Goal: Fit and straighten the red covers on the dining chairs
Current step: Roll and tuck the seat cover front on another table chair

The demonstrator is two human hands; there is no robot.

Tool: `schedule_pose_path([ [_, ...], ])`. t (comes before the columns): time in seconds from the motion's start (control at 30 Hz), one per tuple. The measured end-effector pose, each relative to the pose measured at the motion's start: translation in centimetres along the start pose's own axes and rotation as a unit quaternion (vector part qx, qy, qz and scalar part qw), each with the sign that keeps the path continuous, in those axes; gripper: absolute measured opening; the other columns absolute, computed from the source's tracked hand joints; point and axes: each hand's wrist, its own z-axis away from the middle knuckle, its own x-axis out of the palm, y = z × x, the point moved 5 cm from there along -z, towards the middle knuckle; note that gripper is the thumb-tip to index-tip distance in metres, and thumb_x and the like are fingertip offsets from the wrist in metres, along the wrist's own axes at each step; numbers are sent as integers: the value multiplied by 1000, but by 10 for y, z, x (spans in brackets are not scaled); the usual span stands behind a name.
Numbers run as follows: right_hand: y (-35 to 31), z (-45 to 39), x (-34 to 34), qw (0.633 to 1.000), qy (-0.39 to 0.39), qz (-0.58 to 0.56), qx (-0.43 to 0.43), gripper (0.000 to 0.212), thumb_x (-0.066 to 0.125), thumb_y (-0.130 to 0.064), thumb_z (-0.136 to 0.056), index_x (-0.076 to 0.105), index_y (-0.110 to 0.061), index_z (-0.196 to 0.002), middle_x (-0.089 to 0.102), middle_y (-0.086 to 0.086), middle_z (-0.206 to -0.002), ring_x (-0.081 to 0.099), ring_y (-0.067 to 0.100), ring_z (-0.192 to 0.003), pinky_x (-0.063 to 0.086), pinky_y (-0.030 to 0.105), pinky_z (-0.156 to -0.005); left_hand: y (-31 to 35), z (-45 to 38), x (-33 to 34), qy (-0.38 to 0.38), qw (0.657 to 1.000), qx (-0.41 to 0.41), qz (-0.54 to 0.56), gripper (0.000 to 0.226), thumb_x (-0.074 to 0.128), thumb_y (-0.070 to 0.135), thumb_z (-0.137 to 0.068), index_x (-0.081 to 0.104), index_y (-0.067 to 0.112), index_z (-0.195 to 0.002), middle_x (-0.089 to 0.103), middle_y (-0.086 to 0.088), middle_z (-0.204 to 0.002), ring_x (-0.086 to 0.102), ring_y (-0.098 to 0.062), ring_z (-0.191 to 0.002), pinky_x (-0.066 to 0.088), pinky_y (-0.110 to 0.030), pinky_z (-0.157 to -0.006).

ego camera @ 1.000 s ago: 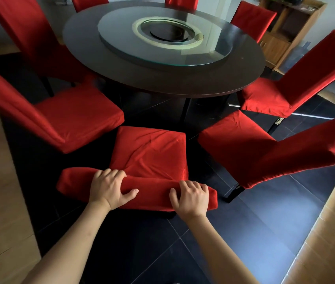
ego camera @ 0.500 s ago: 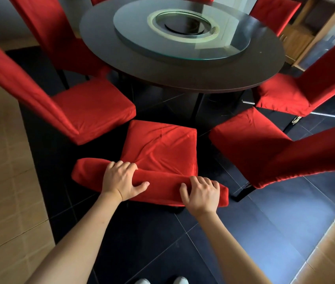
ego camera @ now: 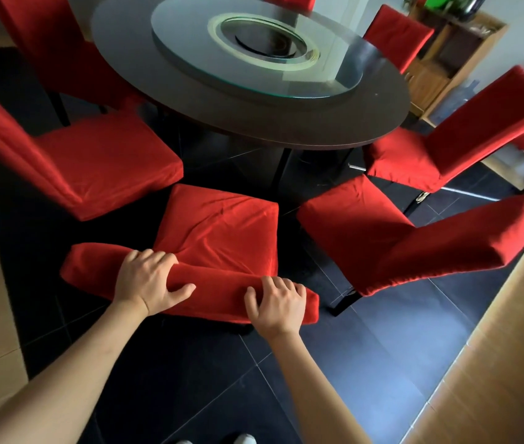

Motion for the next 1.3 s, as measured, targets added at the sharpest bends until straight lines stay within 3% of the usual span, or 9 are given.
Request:
schedule_pose_path([
  [0.83, 2, 3, 4, 1000, 25, 0, -5, 39, 42, -43, -80, 58, -12, -62, 62, 2, -61, 61, 30, -62, 45, 38, -67, -2, 1, 2, -20, 1000, 12, -7, 70, 32, 71, -70, 67, 11, -81, 66, -3, -74, 61, -28, -74, 44, -42, -77],
  [1.03, 3, 0, 5, 1000, 13, 9, -14, 41, 41, -44, -81, 60, -12, -65, 64, 3, -64, 62, 30, -65, 44, 39, -68, -4, 0, 5, -47, 998, -4, -29, 78, 23, 76, -72, 66, 16, -100, 68, 1, -92, 60, -22, -91, 37, -39, -92],
  [1.17, -3, 1, 6, 999, -37, 0, 3, 43, 39, -45, -83, 62, -11, -70, 65, 5, -68, 62, 31, -69, 43, 41, -71, -4, 5, 1, -70, 997, -11, -21, 75, 27, 75, -77, 64, 20, -112, 67, 6, -110, 58, -17, -107, 31, -35, -99],
  [1.3, -42, -8, 3, 998, -47, -18, -41, 34, 57, -43, -79, 66, -10, -77, 68, 6, -73, 64, 32, -72, 46, 42, -72, -23, 15, -16, -42, 998, -41, 21, 72, 37, 69, -76, 65, 17, -119, 65, 1, -121, 56, -20, -116, 32, -39, -98],
])
